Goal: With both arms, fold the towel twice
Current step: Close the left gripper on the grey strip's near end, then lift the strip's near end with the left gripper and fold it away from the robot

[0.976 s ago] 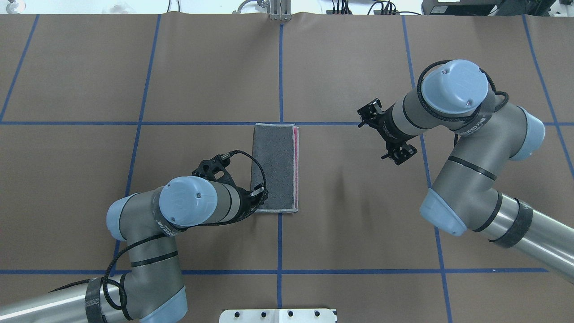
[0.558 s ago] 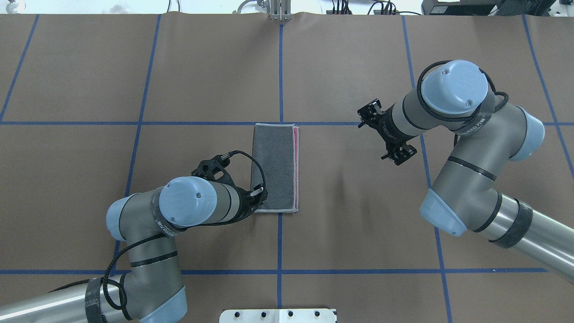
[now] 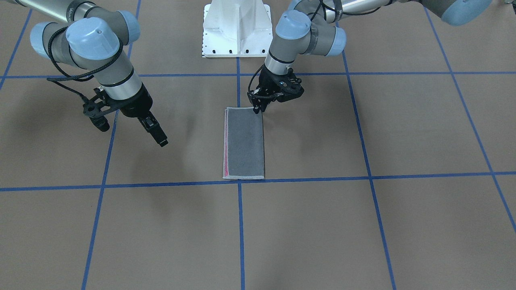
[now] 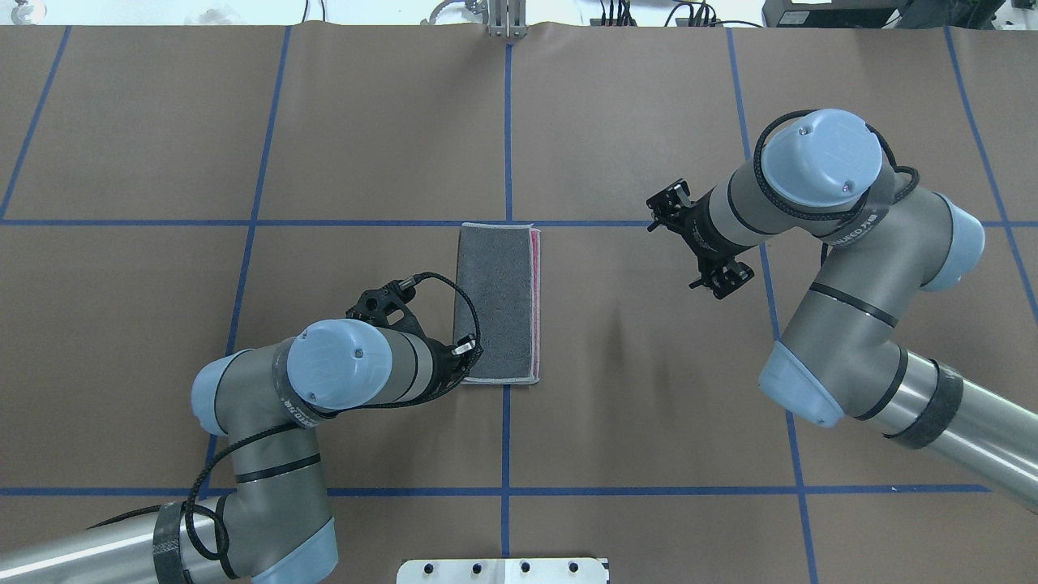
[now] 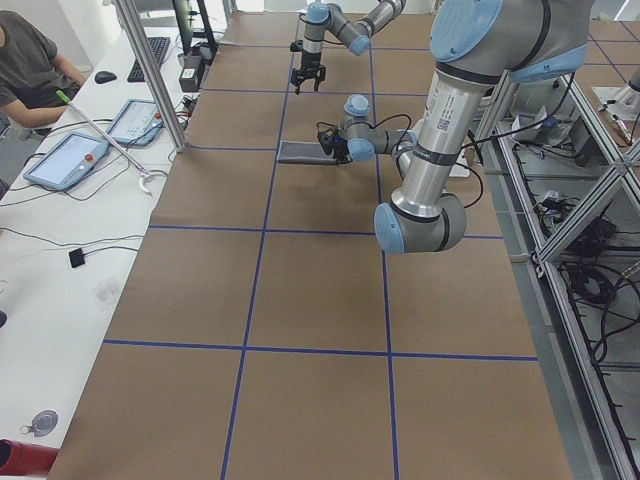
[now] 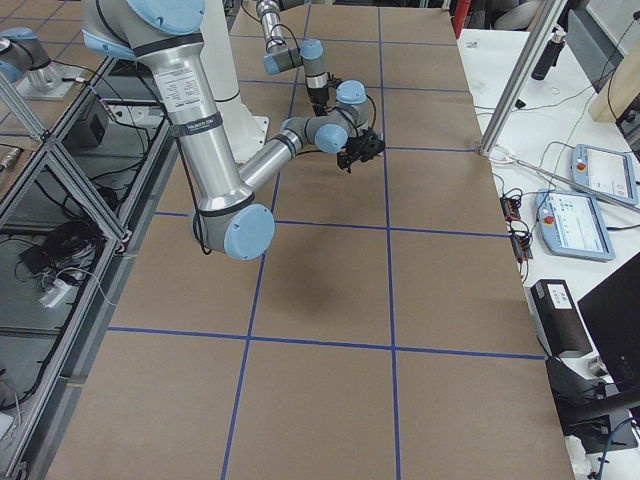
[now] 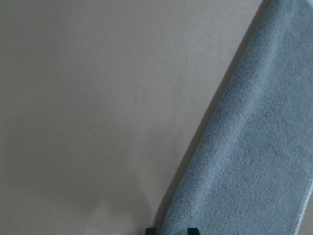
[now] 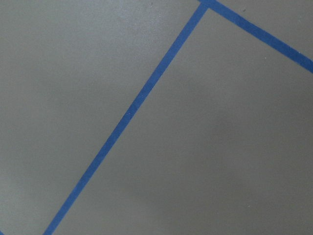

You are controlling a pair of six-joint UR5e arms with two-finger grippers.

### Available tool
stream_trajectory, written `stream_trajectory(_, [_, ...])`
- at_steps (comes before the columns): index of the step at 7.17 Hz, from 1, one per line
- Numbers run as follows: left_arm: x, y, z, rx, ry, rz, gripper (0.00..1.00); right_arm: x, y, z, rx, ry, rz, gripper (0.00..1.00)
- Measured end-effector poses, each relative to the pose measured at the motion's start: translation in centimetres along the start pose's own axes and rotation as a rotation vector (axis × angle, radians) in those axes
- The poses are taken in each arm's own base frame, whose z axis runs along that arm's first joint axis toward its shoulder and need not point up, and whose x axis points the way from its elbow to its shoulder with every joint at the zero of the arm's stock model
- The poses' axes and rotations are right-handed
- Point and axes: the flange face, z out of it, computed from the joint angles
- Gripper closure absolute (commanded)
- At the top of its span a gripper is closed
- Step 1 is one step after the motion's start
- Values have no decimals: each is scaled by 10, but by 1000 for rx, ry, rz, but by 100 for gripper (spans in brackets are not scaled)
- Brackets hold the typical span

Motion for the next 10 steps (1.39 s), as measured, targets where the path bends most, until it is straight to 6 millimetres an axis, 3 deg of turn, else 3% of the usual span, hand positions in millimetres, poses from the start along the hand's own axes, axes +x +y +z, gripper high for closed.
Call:
stream_trajectory(3, [0, 2, -3, -13, 2, 1, 100, 1, -2, 4, 5, 6, 2, 0])
stream_trajectory(6, [-1, 5, -19, -48, 17, 4, 100, 1, -2, 4, 5, 7, 2, 0])
stream_trajectory(8, [-26, 3, -37, -87, 10, 16, 100, 0, -2, 4, 5, 6, 2, 0])
stream_trajectory(10, [-37, 2, -44, -107, 6, 74, 100, 0, -2, 3, 4, 5, 2, 0])
